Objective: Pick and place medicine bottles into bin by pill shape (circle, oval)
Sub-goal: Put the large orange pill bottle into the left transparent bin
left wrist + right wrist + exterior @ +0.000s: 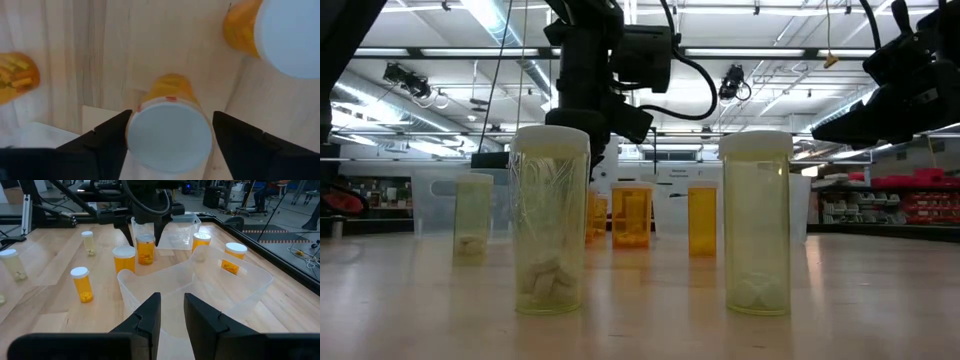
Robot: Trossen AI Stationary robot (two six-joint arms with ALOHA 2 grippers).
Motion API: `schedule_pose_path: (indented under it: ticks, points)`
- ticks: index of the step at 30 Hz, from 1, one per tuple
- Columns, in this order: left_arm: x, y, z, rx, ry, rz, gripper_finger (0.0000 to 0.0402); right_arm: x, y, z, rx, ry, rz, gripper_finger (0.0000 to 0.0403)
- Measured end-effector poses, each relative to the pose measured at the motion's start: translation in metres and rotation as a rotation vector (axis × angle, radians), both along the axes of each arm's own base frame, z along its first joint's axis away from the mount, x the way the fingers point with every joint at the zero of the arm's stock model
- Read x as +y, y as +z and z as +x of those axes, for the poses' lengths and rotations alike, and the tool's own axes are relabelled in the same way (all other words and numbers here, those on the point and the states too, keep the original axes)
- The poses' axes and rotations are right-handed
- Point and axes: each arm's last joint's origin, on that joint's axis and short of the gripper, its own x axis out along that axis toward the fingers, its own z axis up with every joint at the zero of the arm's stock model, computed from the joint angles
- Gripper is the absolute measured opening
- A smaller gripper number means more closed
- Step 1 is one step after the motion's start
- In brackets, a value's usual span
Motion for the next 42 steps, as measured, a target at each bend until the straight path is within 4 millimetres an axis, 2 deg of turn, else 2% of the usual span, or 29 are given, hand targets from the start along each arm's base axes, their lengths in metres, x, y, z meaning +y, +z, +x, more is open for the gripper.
schedule_pose_path:
  ticks: [8, 15, 19, 25, 33, 42]
  points:
    - [0.000, 0.001, 0.000, -0.004, 0.019, -0.001, 0.0213, 0.000, 0.000, 0.000, 0.000, 0.000, 0.000, 0.0092]
    - [0.000, 0.003, -0.001, 0.014, 0.026, -0.002, 0.0237, 0.000, 0.000, 0.000, 0.000, 0.000, 0.000, 0.0092]
    - [0.000, 0.009, 0.000, 0.017, 0.028, -0.002, 0.0233, 0.000, 0.000, 0.000, 0.001, 0.000, 0.000, 0.0092]
    - [0.001, 0.029, 0.005, -0.001, 0.035, -0.002, 0.0215, 0.000, 0.000, 0.000, 0.000, 0.000, 0.000, 0.0092]
    - [0.002, 0.069, 0.015, -0.078, 0.057, -0.002, 0.0235, 0.000, 0.000, 0.000, 0.000, 0.000, 0.000, 0.0092]
    - [0.009, 0.101, 0.011, -0.065, 0.138, -0.006, 0.0218, 0.000, 0.000, 0.000, 0.000, 0.000, 0.000, 0.0092]
